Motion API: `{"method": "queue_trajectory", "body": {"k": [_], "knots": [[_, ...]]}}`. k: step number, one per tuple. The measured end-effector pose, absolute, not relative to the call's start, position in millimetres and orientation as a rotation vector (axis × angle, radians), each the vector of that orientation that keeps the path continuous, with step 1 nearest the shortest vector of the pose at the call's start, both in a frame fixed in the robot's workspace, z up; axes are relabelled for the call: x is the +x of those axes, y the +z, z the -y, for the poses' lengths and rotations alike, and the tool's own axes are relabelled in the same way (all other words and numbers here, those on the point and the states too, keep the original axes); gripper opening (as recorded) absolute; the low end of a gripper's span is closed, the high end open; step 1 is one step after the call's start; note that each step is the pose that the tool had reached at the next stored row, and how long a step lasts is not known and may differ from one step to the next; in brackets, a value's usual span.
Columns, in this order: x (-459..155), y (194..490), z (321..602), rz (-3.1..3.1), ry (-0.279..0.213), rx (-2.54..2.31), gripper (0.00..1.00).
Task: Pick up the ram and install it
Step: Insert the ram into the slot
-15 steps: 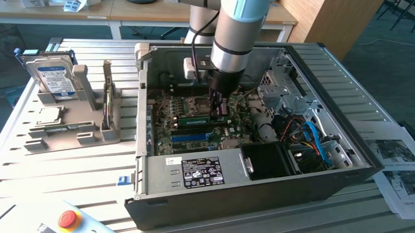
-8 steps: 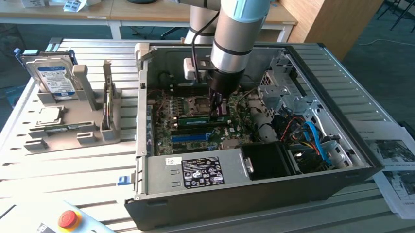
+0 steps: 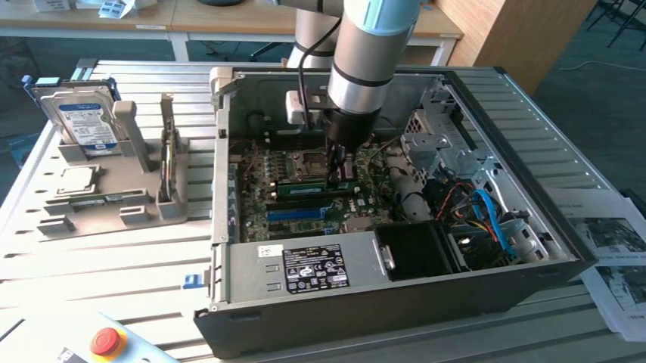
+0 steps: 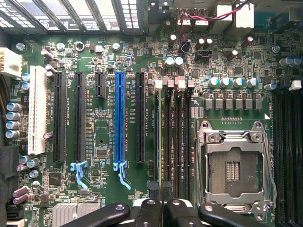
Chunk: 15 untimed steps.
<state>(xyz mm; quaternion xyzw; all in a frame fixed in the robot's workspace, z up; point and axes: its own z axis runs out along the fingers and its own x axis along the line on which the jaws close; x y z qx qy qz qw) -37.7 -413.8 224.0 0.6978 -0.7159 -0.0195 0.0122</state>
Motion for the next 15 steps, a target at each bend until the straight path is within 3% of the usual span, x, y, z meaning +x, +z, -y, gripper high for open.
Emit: {"method": "queue_trajectory", "body": {"k": [11, 14, 15], "knots": [[-37.7, 223.6, 413.8, 2.232, -0.061, 2.175, 0.12], [-37.7, 223.7, 413.8, 2.232, -0.061, 2.175, 0.18], [-37.7, 223.6, 413.8, 2.232, -0.061, 2.175, 0.25]]}}
